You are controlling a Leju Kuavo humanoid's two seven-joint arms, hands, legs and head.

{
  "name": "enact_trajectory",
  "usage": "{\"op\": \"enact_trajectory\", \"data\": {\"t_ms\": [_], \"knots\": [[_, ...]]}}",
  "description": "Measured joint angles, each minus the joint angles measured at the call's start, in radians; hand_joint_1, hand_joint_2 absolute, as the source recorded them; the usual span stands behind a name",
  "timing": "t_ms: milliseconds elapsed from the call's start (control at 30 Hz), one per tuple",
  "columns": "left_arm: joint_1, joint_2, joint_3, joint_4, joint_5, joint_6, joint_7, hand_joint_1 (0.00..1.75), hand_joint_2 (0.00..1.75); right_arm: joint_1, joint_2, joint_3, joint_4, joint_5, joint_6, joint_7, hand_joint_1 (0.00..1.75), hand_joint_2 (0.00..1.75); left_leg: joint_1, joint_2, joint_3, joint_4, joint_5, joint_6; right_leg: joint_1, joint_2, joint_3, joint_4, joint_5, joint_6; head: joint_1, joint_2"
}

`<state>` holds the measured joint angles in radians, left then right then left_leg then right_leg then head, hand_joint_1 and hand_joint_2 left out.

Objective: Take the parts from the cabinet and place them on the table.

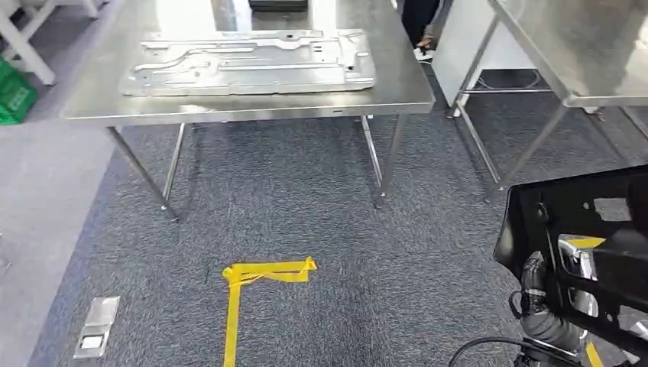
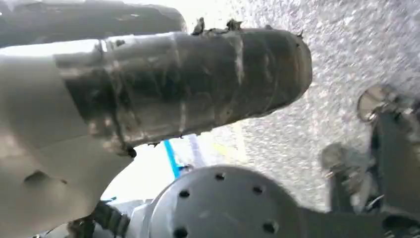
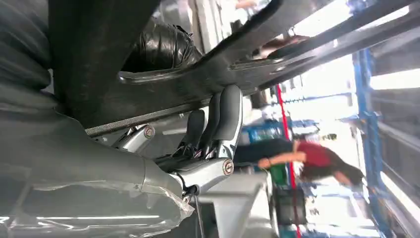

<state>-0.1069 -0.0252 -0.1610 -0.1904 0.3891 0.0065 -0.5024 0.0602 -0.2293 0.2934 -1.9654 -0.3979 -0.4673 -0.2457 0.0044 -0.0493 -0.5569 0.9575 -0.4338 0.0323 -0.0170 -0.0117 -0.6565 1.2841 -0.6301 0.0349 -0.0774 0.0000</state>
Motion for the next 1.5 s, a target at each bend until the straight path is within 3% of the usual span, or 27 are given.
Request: {"op": "enact_trajectory", "data": {"t_ms": [33,100,133,167,200,300,333,367,400,467,533,567,633,667,700,833,867,900,933,1000,1033,1100,1167,1233,1367,1433,1500], "knots": [[0.000,-0.001,0.000,0.000,0.000,0.000,0.000,0.00,0.00,0.002,0.000,0.000,0.000,0.000,0.000,0.002,1.75,1.75,-0.001,-0.015,0.000,0.001,0.001,-0.001,0.000,0.001,0.002,-0.008,0.018,-0.004,0.000,0.000],[0.001,-0.002,0.000,0.000,0.000,0.000,0.000,0.00,0.00,0.001,0.000,0.000,0.000,0.000,0.000,0.002,1.75,1.75,-0.004,-0.043,0.000,0.003,0.003,-0.003,0.000,0.015,0.058,-0.139,0.102,-0.016,0.000,0.000],[0.002,-0.002,0.000,0.000,0.000,0.000,0.000,0.00,0.00,0.001,0.000,-0.001,0.000,0.000,0.000,0.002,1.75,1.75,-0.004,-0.058,0.001,0.003,0.005,-0.006,0.001,0.043,0.101,-0.236,0.151,-0.027,0.000,0.000],[0.001,-0.002,-0.002,0.000,0.000,-0.001,0.000,0.00,0.00,0.001,-0.001,-0.002,0.000,0.000,0.000,0.002,1.75,1.75,0.000,-0.067,-0.005,0.003,0.008,-0.009,0.000,0.105,0.129,-0.304,0.165,-0.040,0.000,0.000],[-0.003,-0.002,-0.003,0.000,-0.001,-0.001,0.001,0.00,0.00,0.003,-0.002,-0.002,0.000,0.000,0.000,0.002,1.75,1.75,-0.004,-0.080,-0.013,0.007,0.011,-0.016,-0.003,0.123,0.134,-0.328,0.163,-0.045,-0.003,0.000],[0.002,-0.004,-0.003,0.000,-0.002,-0.001,0.001,0.00,0.00,0.001,-0.004,-0.003,-0.003,0.000,0.000,0.003,1.75,1.75,0.012,-0.121,-0.026,-0.002,0.023,-0.040,0.007,0.086,0.137,-0.335,0.163,-0.041,0.000,0.000],[0.003,-0.004,-0.003,0.000,-0.002,0.000,0.001,0.00,0.00,0.001,-0.003,-0.002,-0.004,0.000,0.000,0.003,1.75,1.75,0.008,-0.117,-0.024,0.000,0.023,-0.044,-0.003,0.066,0.150,-0.354,0.173,-0.044,-0.002,0.000],[0.004,-0.004,-0.003,0.000,-0.002,0.000,0.001,0.00,0.00,0.002,-0.003,-0.001,-0.004,0.000,0.000,0.005,1.75,1.75,0.001,-0.043,-0.033,0.022,0.002,-0.048,-0.002,0.050,0.159,-0.363,0.178,-0.048,-0.005,0.000],[0.004,-0.003,-0.003,0.000,-0.002,-0.001,0.001,0.00,0.00,0.004,-0.003,-0.002,-0.007,0.000,0.000,0.004,1.75,1.75,0.001,0.006,-0.060,0.078,-0.039,-0.054,0.000,0.034,0.162,-0.366,0.180,-0.052,-0.011,0.000],[0.002,0.006,-0.003,0.000,-0.002,-0.003,0.001,0.00,0.00,0.007,-0.004,-0.002,-0.007,-0.001,0.000,0.005,1.75,1.75,0.004,0.039,-0.143,0.254,-0.122,-0.062,0.002,0.000,0.160,-0.364,0.180,-0.053,-0.013,0.000],[0.002,0.011,-0.005,0.000,-0.005,-0.003,0.002,0.00,0.00,0.011,-0.004,-0.002,-0.007,-0.001,0.000,0.005,1.75,1.75,0.008,0.039,-0.177,0.331,-0.134,-0.070,0.002,-0.037,0.159,-0.362,0.178,-0.053,-0.012,0.000],[0.003,0.012,-0.005,0.000,-0.005,-0.003,0.002,0.00,0.00,0.011,-0.004,-0.002,-0.007,-0.001,0.000,0.005,1.75,1.75,0.010,0.041,-0.156,0.296,-0.106,-0.072,0.001,-0.051,0.159,-0.361,0.176,-0.051,-0.013,0.000],[0.003,0.012,-0.006,0.000,-0.007,-0.003,0.002,0.00,0.00,0.011,-0.003,-0.001,-0.007,-0.001,0.000,0.005,1.75,1.75,0.009,0.065,-0.050,0.110,-0.022,-0.070,0.000,-0.079,0.162,-0.356,0.170,-0.044,-0.013,0.000],[0.002,0.012,-0.006,0.000,-0.007,-0.002,0.002,0.00,0.00,0.011,-0.003,-0.002,-0.008,-0.001,0.000,0.006,1.75,1.75,0.008,0.107,0.005,0.020,0.001,-0.066,0.002,-0.090,0.166,-0.353,0.167,-0.039,-0.013,0.000],[-0.001,0.012,-0.006,0.000,-0.008,-0.003,0.002,0.00,0.00,0.011,-0.003,-0.002,-0.008,-0.001,0.000,0.006,1.75,1.75,0.003,0.121,0.013,-0.002,-0.005,-0.054,0.011,-0.099,0.163,-0.346,0.160,-0.031,-0.013,0.000],[0.001,0.012,-0.006,0.000,-0.008,-0.003,0.003,0.00,0.00,0.009,-0.004,-0.002,-0.009,0.000,0.000,0.006,1.75,1.75,0.003,0.070,0.000,-0.003,0.005,-0.024,0.008,-0.136,0.170,-0.350,0.158,-0.010,-0.009,0.000],[0.002,0.012,-0.006,0.000,-0.008,-0.003,0.003,0.00,0.00,0.008,-0.004,-0.003,-0.011,0.000,0.000,0.006,1.75,1.75,0.009,0.060,0.001,-0.006,0.010,-0.018,0.005,-0.098,0.163,-0.339,0.145,-0.001,-0.007,0.000],[0.001,0.012,-0.006,0.000,-0.008,-0.003,0.003,0.00,0.00,0.009,-0.004,-0.003,-0.012,0.000,0.000,0.006,1.75,1.75,0.011,0.052,-0.002,-0.006,0.013,-0.014,0.003,-0.041,0.144,-0.294,0.109,0.003,-0.006,0.000],[0.000,0.008,-0.007,0.000,-0.008,-0.003,0.003,0.00,0.00,0.010,-0.005,-0.003,-0.013,0.000,0.000,0.006,1.75,1.75,0.010,0.043,-0.005,-0.006,0.016,-0.009,0.002,-0.012,0.107,-0.208,0.062,0.004,-0.005,0.000],[-0.002,0.000,-0.007,0.000,-0.008,-0.003,0.003,0.00,0.00,0.016,-0.005,-0.003,-0.012,0.000,0.000,0.006,1.75,1.75,0.007,0.015,-0.015,-0.004,0.020,-0.005,0.002,0.003,0.023,-0.031,-0.006,0.004,-0.004,0.000],[-0.002,-0.003,-0.007,0.000,-0.008,-0.003,0.003,0.00,0.00,0.019,-0.005,-0.003,-0.012,0.000,0.000,0.006,1.75,1.75,0.006,0.008,-0.017,-0.003,0.021,-0.003,0.002,0.003,0.008,-0.002,-0.005,0.003,-0.005,0.000],[0.001,-0.007,-0.007,0.000,-0.008,-0.003,0.003,0.00,0.00,0.019,-0.005,-0.004,-0.012,0.000,-0.001,0.006,1.75,1.75,0.004,-0.010,-0.018,-0.001,0.024,-0.005,0.002,0.005,0.042,-0.086,0.058,-0.006,-0.004,0.000],[0.002,-0.008,-0.007,0.000,-0.010,-0.006,0.003,0.00,0.00,0.018,-0.005,-0.004,-0.013,-0.005,-0.002,0.007,1.75,1.75,0.002,-0.025,-0.018,0.002,0.025,-0.007,0.002,0.014,0.128,-0.268,0.144,-0.019,-0.004,0.000],[0.002,-0.008,-0.007,0.000,-0.010,-0.010,0.003,0.00,0.00,0.016,-0.005,-0.004,-0.013,-0.012,-0.002,0.008,1.75,1.75,-0.004,-0.032,-0.027,0.007,0.024,-0.019,0.004,0.023,0.151,-0.339,0.145,-0.026,-0.005,0.000],[0.006,-0.008,-0.007,0.000,-0.012,-0.018,-0.005,0.00,0.00,0.018,-0.005,-0.004,-0.014,-0.015,0.000,0.008,1.75,1.75,0.001,-0.022,-0.023,0.004,0.019,-0.045,0.001,0.015,0.163,-0.351,0.157,-0.044,-0.006,0.000],[0.004,-0.002,-0.008,0.000,-0.017,-0.018,-0.006,0.00,0.00,0.022,-0.005,-0.004,-0.014,-0.015,0.000,0.007,1.75,1.75,0.001,0.025,-0.066,0.106,-0.048,-0.053,0.000,0.011,0.168,-0.352,0.158,-0.049,-0.010,0.000],[0.003,0.009,-0.009,0.000,-0.018,-0.018,-0.006,0.00,0.00,0.031,-0.005,-0.005,-0.014,-0.015,0.000,0.007,1.75,1.75,0.003,0.037,-0.152,0.282,-0.122,-0.060,0.000,0.001,0.170,-0.352,0.154,-0.052,-0.010,0.000]]}}
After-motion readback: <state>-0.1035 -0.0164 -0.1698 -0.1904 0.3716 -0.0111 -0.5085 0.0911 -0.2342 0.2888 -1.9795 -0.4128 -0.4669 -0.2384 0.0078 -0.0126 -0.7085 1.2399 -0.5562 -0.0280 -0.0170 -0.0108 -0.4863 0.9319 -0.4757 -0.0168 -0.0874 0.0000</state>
